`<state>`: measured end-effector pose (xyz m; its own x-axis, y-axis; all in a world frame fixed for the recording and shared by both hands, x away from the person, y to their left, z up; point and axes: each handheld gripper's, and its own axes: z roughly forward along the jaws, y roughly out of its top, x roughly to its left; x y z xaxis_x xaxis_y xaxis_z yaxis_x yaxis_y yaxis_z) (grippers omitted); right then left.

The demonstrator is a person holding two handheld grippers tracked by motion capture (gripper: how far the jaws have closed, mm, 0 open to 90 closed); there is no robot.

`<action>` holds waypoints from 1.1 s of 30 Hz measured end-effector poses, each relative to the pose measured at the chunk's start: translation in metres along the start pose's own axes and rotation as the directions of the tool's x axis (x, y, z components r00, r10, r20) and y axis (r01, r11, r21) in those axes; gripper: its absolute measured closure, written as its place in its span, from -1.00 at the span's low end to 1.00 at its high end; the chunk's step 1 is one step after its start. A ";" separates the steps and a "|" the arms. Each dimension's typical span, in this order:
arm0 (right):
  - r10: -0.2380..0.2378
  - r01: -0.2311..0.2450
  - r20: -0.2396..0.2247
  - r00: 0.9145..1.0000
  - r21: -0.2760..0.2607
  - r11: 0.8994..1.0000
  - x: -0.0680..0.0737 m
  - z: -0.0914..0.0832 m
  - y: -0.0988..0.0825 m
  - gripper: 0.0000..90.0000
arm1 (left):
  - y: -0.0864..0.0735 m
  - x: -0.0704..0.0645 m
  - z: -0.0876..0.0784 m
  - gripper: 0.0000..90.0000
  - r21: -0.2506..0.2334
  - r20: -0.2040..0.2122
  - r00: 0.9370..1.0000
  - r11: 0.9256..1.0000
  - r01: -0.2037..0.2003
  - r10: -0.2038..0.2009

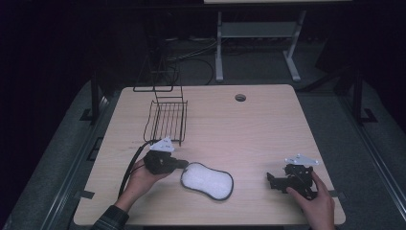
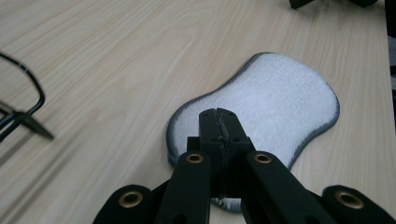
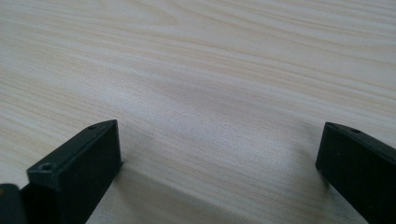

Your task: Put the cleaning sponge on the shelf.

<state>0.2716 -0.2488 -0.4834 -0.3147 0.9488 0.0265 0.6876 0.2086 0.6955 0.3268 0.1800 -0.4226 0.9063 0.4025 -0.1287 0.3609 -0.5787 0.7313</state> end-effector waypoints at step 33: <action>0.000 0.000 0.000 1.000 0.000 1.000 0.000 0.000 0.000 -1.00 | 0.002 0.008 0.039 1.00 0.088 0.028 1.000 0.996 0.008 -0.010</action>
<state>0.2716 -0.2487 -0.4834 -0.3145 0.9489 0.0267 0.6877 0.2084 0.6954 0.3437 0.1543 -0.4488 0.9084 0.3882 -0.1550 0.3858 -0.6360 0.6683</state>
